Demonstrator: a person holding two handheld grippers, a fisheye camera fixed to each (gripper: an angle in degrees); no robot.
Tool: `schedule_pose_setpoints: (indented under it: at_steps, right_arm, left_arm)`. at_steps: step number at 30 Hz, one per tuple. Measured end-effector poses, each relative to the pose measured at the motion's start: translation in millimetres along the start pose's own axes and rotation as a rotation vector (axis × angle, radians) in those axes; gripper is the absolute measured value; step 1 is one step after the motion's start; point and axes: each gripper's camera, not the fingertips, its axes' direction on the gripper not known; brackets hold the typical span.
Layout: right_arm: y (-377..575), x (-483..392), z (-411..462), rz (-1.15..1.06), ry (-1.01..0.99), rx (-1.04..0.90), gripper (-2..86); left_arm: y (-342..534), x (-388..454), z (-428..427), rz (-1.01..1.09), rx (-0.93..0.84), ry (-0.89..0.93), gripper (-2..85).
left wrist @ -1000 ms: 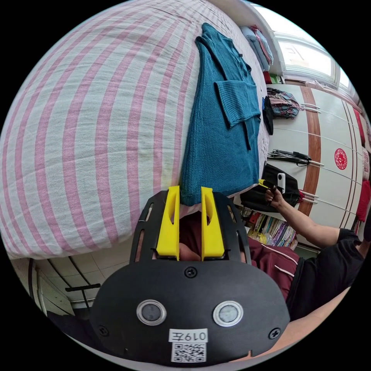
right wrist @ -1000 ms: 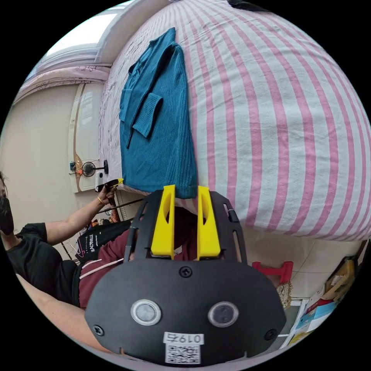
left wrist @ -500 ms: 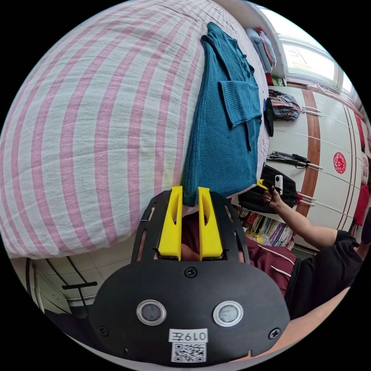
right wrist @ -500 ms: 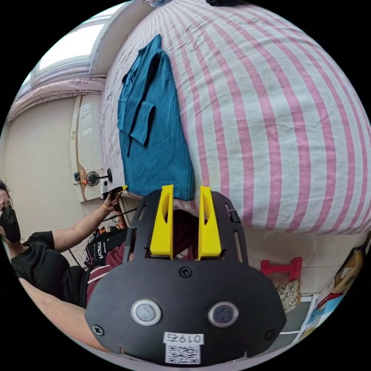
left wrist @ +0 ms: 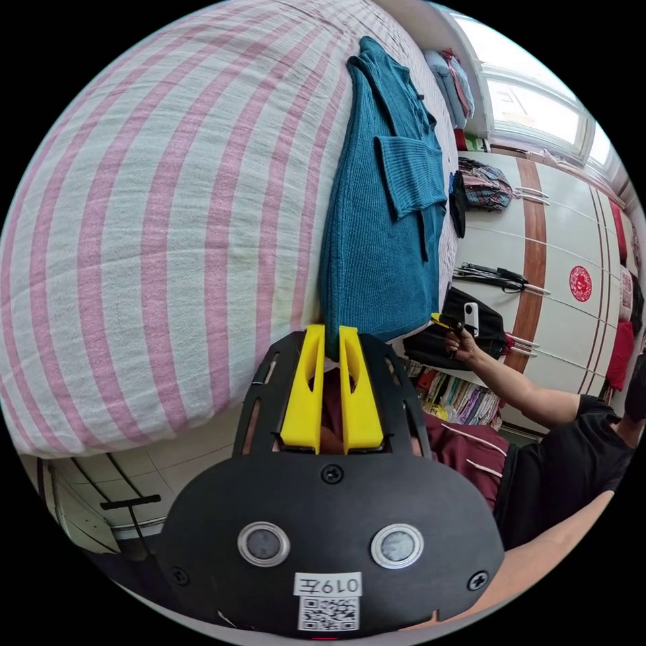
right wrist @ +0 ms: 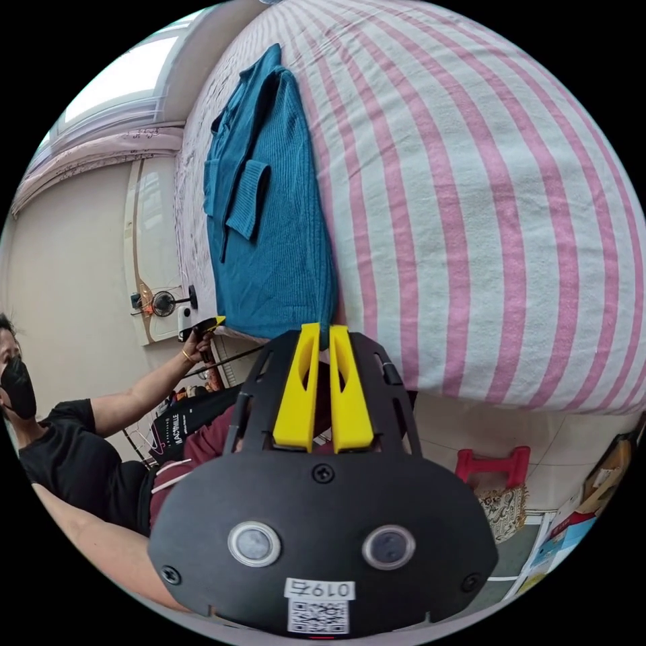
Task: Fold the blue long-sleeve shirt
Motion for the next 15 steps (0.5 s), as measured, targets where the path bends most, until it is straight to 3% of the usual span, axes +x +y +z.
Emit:
schedule_pose_setpoints:
  at_steps: [12,15]
  right_arm:
    - [-27,8,-5,0.044,-0.043,0.025,-0.7]
    - [-38,7,-8,0.036,-0.062,-0.002,-0.7]
  left_arm:
    - [-18,9,-22,-0.126,0.012,0.124,1.2]
    - [-27,23,-31,-0.147,-0.028,0.076,1.3]
